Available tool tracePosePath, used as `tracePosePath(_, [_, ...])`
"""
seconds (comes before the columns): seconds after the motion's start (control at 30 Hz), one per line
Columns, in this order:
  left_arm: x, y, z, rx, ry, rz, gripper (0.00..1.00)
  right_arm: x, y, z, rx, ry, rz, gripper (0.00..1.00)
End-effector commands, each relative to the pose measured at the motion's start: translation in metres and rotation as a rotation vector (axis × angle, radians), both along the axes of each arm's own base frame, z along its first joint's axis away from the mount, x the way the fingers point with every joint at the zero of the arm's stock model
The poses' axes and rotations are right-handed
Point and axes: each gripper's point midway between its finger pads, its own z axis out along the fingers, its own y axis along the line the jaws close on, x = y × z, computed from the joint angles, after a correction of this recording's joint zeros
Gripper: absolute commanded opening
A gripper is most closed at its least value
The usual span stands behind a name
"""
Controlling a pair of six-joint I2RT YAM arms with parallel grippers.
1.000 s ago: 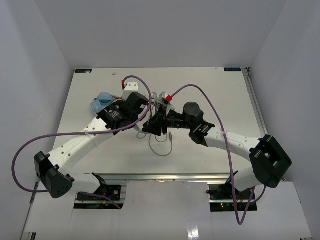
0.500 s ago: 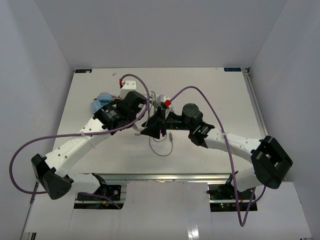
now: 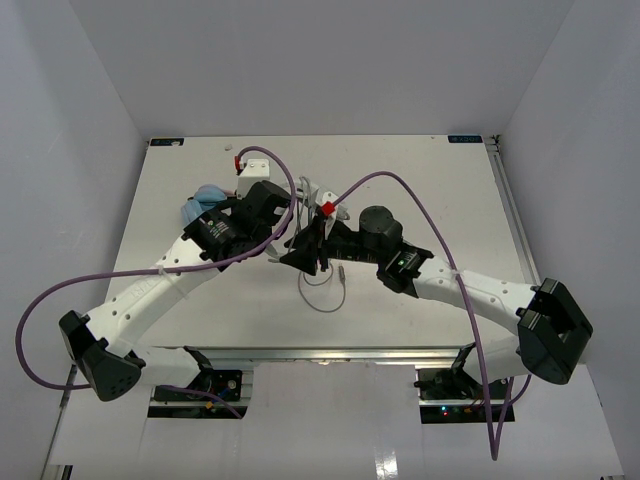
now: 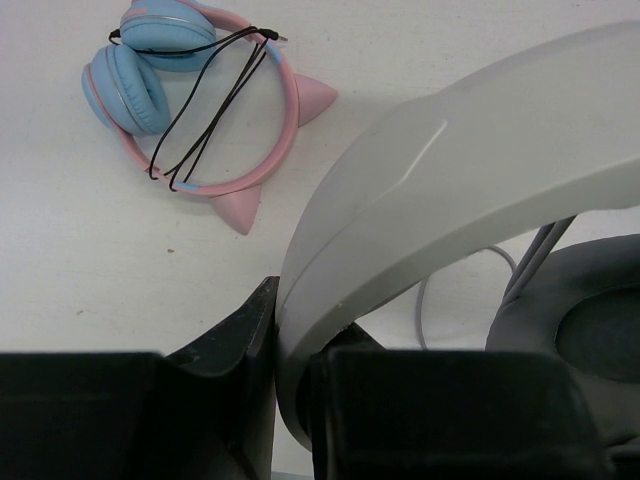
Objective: Wrap the headphones
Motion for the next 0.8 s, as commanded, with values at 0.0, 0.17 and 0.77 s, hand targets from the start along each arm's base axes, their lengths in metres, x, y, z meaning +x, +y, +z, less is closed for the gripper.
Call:
tracePosePath(0.0, [0.008, -0.015, 0.083, -0.321, -0.236, 0.030, 0.00, 0.010, -0.005, -0.025, -0.093, 0.042, -0.079, 0.49])
tracePosePath(0.17, [0.006, -0.016, 0.080, -0.321, -0.235, 0.009, 0.00, 0.020, -0.004, -0.011, -0.029, 0.050, -0.142, 0.44])
tracePosePath(0.77, [-0.010, -0.034, 0.148, -0.487, -0.542, -0.280, 0.00, 0.036, -0.029, 0.078, -0.003, -0.068, -0.283, 0.09])
